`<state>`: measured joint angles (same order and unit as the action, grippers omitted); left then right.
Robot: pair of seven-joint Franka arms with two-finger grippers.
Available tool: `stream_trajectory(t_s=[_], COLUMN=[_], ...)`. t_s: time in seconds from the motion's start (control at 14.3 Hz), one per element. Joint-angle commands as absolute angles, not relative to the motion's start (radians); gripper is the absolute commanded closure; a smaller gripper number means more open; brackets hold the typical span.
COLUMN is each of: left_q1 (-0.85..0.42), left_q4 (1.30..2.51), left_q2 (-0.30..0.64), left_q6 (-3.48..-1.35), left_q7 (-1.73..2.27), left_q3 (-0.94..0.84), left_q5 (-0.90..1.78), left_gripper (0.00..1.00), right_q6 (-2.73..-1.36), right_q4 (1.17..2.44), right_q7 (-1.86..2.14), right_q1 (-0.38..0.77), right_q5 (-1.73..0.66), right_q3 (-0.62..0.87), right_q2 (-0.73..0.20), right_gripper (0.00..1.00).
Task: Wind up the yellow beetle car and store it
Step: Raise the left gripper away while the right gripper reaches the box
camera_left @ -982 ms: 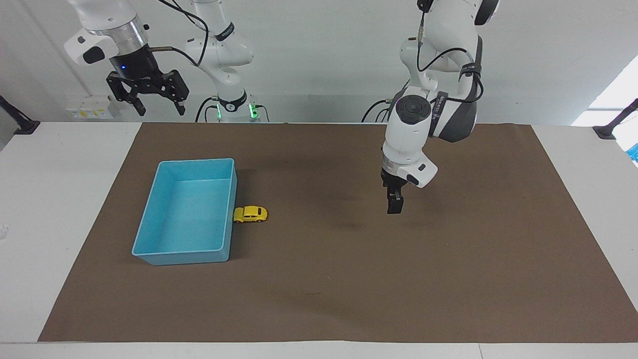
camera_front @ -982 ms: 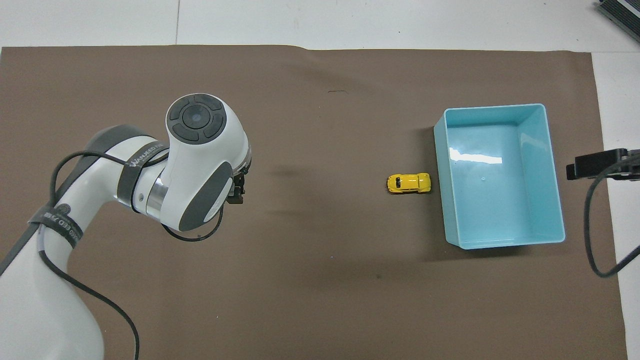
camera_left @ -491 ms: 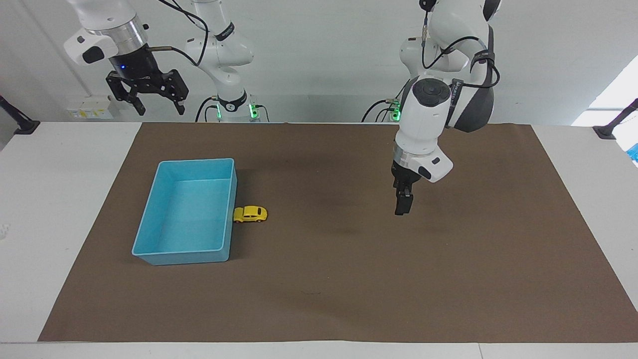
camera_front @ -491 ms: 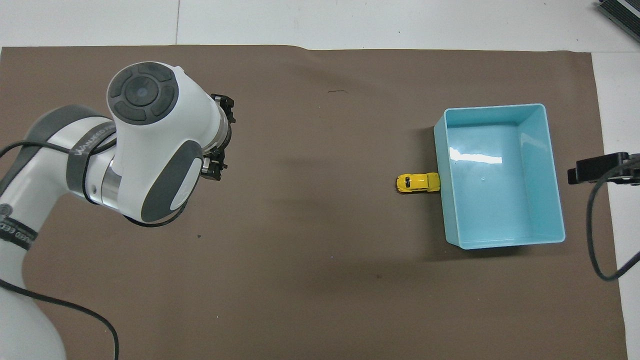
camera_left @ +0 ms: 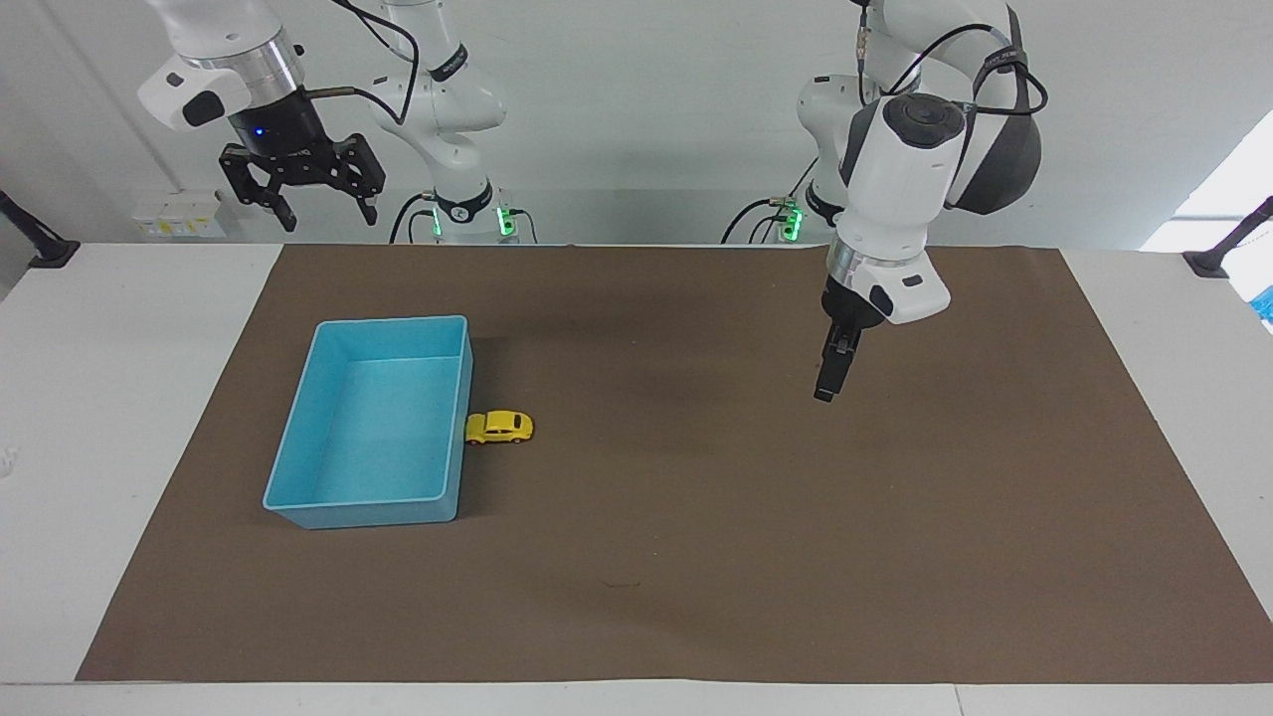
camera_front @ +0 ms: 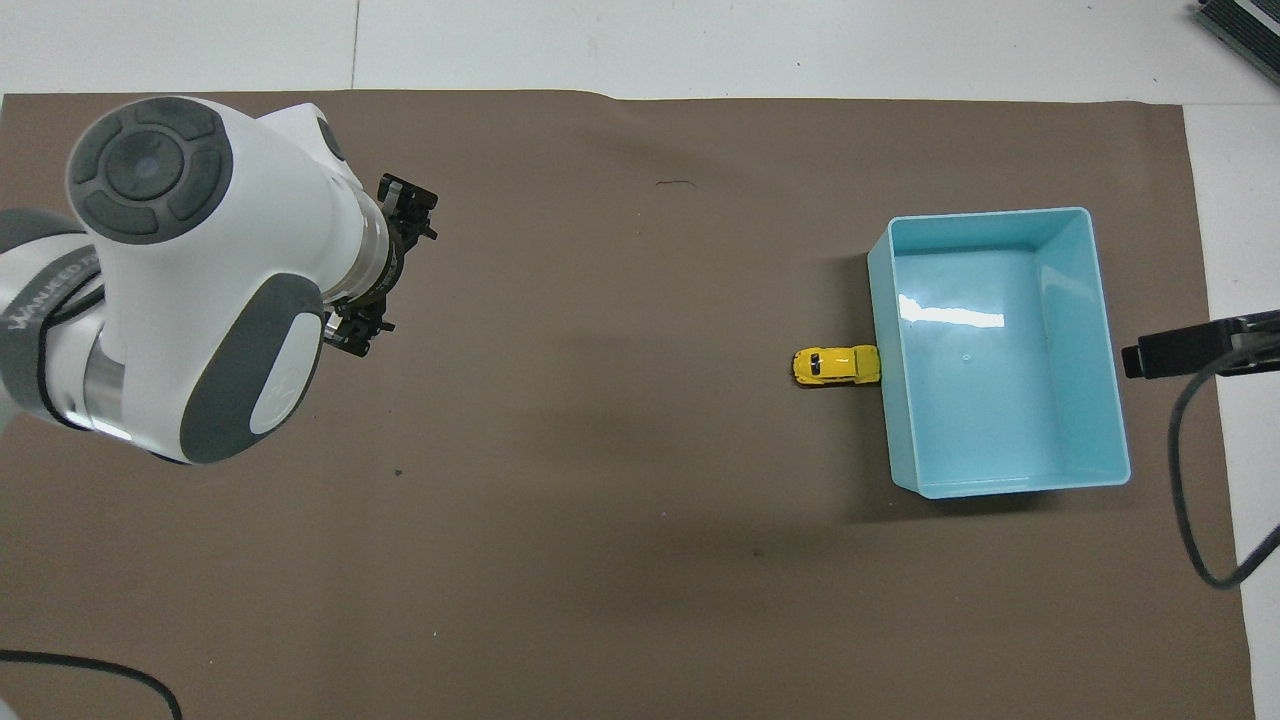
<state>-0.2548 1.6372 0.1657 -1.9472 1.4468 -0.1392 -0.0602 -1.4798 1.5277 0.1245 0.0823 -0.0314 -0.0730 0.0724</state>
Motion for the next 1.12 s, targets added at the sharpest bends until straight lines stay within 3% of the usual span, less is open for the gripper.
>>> stream_trajectory(t_s=[0.0, 1.05], left_q1=[-0.229, -0.091], left_q4=[1.647, 1.672], left_q2=[0.137, 0.084], left_q6=[-1.911, -1.790], left_q7=[1.294, 0.583], left_q3=[-0.143, -0.138], left_q5=[-0.040, -0.040], left_gripper=[0.00, 0.00], right_q6=[-1.467, -1.468], right_q4=[1.529, 1.539], right_q7=[0.256, 0.888], right_q1=[0.080, 0.081], right_q5=[-0.051, -0.038], right_q3=[-0.071, 0.041], right_q2=[0.086, 0.103], right_gripper=[0.00, 0.00])
